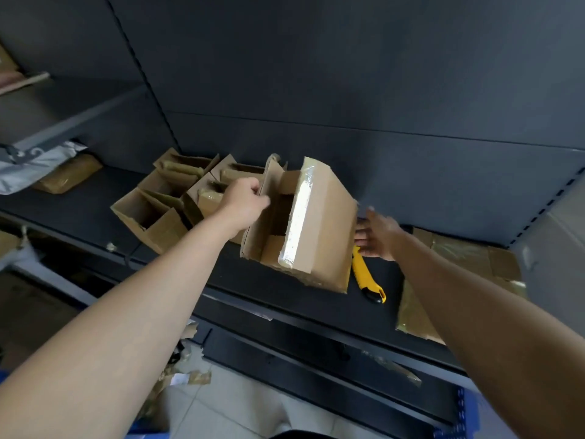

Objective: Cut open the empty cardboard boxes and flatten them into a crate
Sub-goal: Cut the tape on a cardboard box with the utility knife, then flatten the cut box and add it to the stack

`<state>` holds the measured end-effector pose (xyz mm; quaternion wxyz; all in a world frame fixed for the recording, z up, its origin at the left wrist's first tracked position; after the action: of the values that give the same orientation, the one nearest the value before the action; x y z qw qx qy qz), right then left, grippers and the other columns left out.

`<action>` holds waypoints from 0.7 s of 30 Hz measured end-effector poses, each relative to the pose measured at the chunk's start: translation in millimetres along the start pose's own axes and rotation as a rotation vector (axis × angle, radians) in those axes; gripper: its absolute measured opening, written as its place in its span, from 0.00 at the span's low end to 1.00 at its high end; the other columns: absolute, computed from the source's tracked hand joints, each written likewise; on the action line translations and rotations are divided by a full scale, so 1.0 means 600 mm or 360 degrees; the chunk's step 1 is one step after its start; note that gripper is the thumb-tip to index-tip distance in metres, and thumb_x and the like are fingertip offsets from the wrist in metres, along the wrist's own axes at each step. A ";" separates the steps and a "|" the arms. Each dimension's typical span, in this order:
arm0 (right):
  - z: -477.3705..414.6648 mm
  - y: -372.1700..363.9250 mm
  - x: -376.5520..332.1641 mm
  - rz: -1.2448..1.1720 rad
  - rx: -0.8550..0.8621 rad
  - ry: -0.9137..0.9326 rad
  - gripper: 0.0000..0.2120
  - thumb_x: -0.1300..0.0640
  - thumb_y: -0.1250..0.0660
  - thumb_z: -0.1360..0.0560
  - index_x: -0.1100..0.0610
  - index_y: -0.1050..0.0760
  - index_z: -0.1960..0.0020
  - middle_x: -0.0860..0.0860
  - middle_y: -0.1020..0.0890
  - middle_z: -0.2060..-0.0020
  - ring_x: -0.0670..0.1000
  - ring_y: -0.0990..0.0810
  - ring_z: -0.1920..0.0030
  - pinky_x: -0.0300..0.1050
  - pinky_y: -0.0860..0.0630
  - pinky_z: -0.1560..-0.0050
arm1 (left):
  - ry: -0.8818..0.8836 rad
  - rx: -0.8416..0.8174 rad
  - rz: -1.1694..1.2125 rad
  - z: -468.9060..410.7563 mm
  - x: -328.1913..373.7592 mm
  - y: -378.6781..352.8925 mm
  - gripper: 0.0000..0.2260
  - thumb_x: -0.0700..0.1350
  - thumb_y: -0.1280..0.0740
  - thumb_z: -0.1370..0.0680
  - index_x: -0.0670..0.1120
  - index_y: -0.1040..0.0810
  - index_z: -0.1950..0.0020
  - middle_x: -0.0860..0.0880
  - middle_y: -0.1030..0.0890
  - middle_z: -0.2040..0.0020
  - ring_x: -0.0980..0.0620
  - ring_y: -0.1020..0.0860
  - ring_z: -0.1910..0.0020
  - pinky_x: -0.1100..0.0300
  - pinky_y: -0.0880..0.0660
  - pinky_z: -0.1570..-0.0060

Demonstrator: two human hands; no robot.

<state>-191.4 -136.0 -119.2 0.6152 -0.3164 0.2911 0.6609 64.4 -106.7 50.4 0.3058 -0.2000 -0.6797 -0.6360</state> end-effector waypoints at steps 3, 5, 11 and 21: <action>0.030 0.013 -0.029 -0.0222 -0.0114 0.0011 0.34 0.30 0.43 0.27 0.60 0.25 0.45 0.56 0.18 0.49 0.55 0.20 0.48 0.55 0.24 0.46 | -0.0051 0.0017 0.0084 -0.007 0.013 -0.003 0.02 0.39 0.37 0.22 0.43 0.25 0.51 0.47 0.23 0.57 0.52 0.25 0.60 0.61 0.30 0.65; 0.046 0.021 -0.056 -0.0367 -0.0138 0.0127 0.32 0.31 0.36 0.30 0.56 0.28 0.40 0.53 0.20 0.46 0.55 0.21 0.45 0.57 0.25 0.44 | -0.0042 0.0070 0.0202 -0.013 0.019 -0.002 0.07 0.38 0.38 0.22 0.47 0.25 0.47 0.52 0.23 0.54 0.55 0.26 0.57 0.62 0.30 0.61; 0.103 0.038 -0.127 -0.0503 -0.0199 0.0346 0.12 0.48 0.36 0.31 0.54 0.23 0.53 0.51 0.19 0.61 0.53 0.19 0.63 0.46 0.23 0.59 | 0.0203 0.0313 0.0300 -0.023 0.006 0.008 0.16 0.38 0.47 0.19 0.44 0.23 0.37 0.44 0.23 0.39 0.43 0.24 0.44 0.52 0.27 0.44; 0.165 0.057 -0.143 -0.0238 -0.0373 0.0642 0.14 0.56 0.35 0.32 0.57 0.21 0.47 0.54 0.16 0.56 0.54 0.16 0.57 0.51 0.21 0.55 | 0.0779 -0.0864 0.1051 0.022 0.011 -0.121 0.27 0.68 0.38 0.28 0.48 0.26 0.41 0.43 0.17 0.49 0.43 0.19 0.50 0.49 0.22 0.60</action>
<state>-227.5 -115.6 9.8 0.5511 -0.5318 0.3050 0.5661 9.7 -102.4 0.9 0.5785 -0.3220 -0.2979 -0.6877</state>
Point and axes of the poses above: each hand's wrist, its own z-axis away from the middle knuckle, its own y-axis out of the back of the hand, x = y × z, the point moved 10 cm from there along -z, towards the middle knuckle
